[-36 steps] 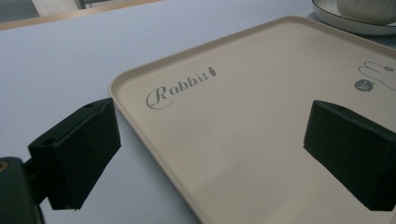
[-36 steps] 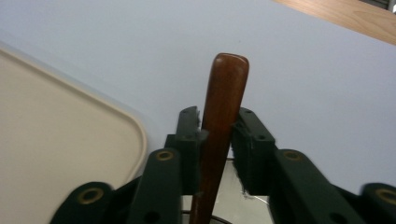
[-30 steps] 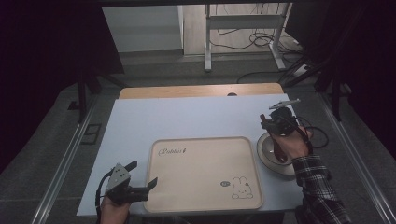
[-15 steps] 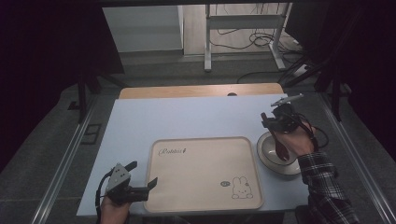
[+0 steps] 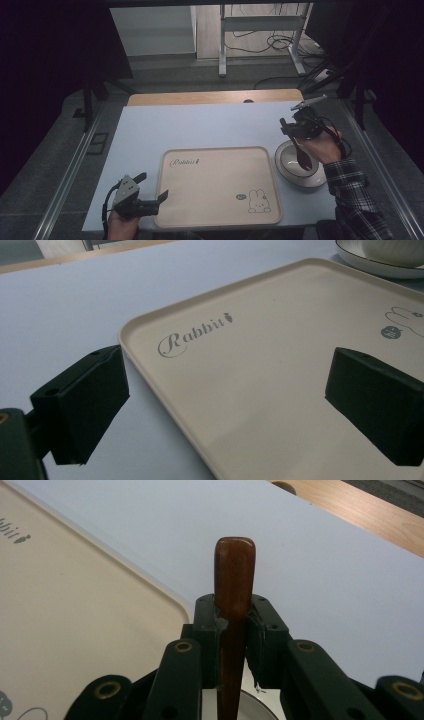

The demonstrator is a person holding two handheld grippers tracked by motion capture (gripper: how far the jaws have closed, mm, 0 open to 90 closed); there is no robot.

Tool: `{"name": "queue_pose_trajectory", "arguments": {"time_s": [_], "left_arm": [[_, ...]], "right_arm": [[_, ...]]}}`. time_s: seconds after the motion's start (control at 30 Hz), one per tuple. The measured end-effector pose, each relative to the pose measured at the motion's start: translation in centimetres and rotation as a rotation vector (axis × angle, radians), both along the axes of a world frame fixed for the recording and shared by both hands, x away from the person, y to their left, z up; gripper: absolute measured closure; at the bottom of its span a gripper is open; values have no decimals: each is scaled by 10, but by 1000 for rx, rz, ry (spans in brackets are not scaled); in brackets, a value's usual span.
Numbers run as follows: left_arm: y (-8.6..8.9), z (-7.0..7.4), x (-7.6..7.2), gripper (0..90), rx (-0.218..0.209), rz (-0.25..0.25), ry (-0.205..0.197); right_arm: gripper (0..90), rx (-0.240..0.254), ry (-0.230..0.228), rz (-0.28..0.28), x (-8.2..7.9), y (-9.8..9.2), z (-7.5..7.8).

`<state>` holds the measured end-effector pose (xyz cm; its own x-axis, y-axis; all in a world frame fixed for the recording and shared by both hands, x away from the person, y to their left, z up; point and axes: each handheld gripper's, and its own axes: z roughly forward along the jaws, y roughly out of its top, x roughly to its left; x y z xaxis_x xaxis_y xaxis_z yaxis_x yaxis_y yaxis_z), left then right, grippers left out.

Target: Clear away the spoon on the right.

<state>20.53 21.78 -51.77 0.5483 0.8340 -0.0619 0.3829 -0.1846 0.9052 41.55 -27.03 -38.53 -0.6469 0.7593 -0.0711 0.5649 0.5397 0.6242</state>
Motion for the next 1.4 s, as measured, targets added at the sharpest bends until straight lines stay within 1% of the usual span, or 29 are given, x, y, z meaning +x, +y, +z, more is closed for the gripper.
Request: {"name": "queue_pose_trajectory", "arguments": {"time_s": [0.33, 0.6, 0.77, 0.97, 1.17, 1.4], "left_arm": [[0, 0, 0, 33, 0, 0, 1], [0, 0, 0, 33, -1, 1, 2], [0, 0, 0, 33, -1, 1, 1], [0, 0, 0, 33, -1, 1, 0], [0, 0, 0, 33, -2, 3, -1], [0, 0, 0, 33, -3, 3, -1]], "right_arm": [[766, -21, 22, 5, -4, 1, 11], [766, -32, 26, 11, -8, 1, 17], [766, -32, 43, 7, -12, 4, 22], [766, -38, 60, 20, -19, 9, 29], [766, -42, 95, 32, -26, 16, 32], [766, -48, 145, 50, -34, 30, 29]]}}
